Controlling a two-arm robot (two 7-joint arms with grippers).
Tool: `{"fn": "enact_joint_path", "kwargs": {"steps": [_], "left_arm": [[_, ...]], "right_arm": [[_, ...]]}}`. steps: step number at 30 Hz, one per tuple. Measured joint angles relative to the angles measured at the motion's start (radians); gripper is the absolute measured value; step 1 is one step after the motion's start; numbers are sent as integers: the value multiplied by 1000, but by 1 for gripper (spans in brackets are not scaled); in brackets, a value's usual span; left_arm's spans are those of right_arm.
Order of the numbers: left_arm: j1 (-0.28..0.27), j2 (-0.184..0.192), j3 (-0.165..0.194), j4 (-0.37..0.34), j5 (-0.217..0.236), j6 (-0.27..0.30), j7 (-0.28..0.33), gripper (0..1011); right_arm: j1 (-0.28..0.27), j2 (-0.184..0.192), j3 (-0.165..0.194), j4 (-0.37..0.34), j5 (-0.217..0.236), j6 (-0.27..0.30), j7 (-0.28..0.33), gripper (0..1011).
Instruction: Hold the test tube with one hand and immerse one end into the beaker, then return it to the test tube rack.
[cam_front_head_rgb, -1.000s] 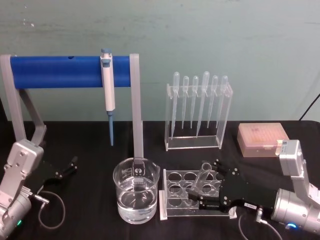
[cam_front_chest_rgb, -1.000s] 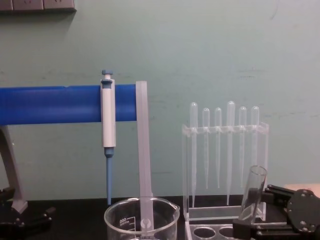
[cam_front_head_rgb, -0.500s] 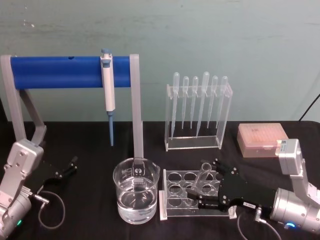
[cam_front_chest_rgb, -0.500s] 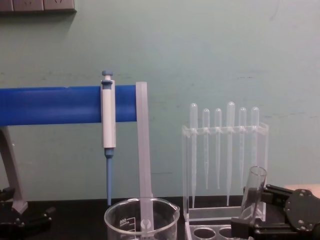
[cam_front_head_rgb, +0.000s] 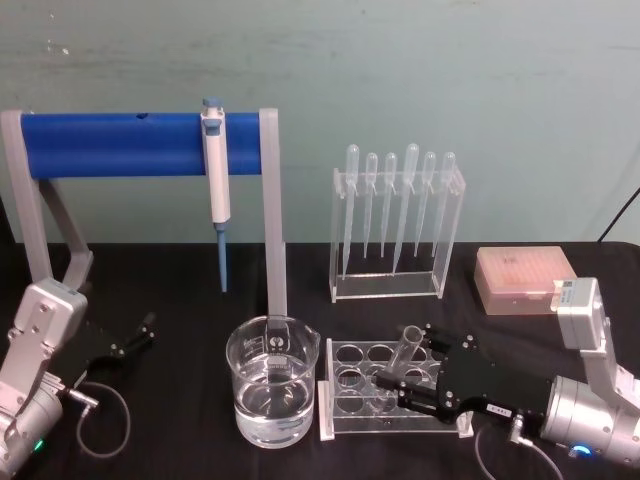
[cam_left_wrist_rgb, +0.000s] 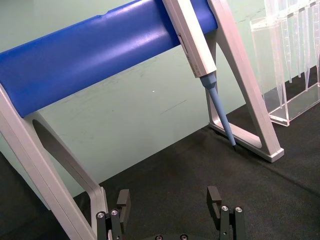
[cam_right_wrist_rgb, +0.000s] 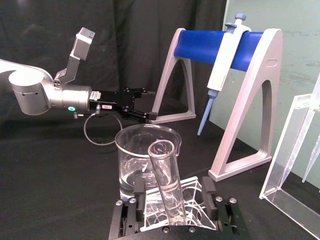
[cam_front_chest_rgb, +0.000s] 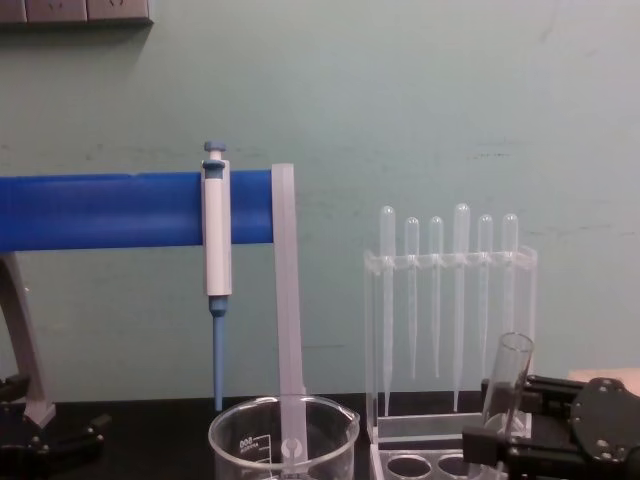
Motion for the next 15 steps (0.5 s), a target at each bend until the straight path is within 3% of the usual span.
{"fn": "enact_joint_path", "kwargs": {"steps": [4, 15], "left_arm": [[0, 0, 0, 0, 0, 0, 0, 1000], [0, 0, 0, 0, 0, 0, 0, 1000]], "right_arm": [[0, 0, 0, 0, 0, 0, 0, 596], [-1, 1, 0, -1, -1, 0, 0, 274]]}}
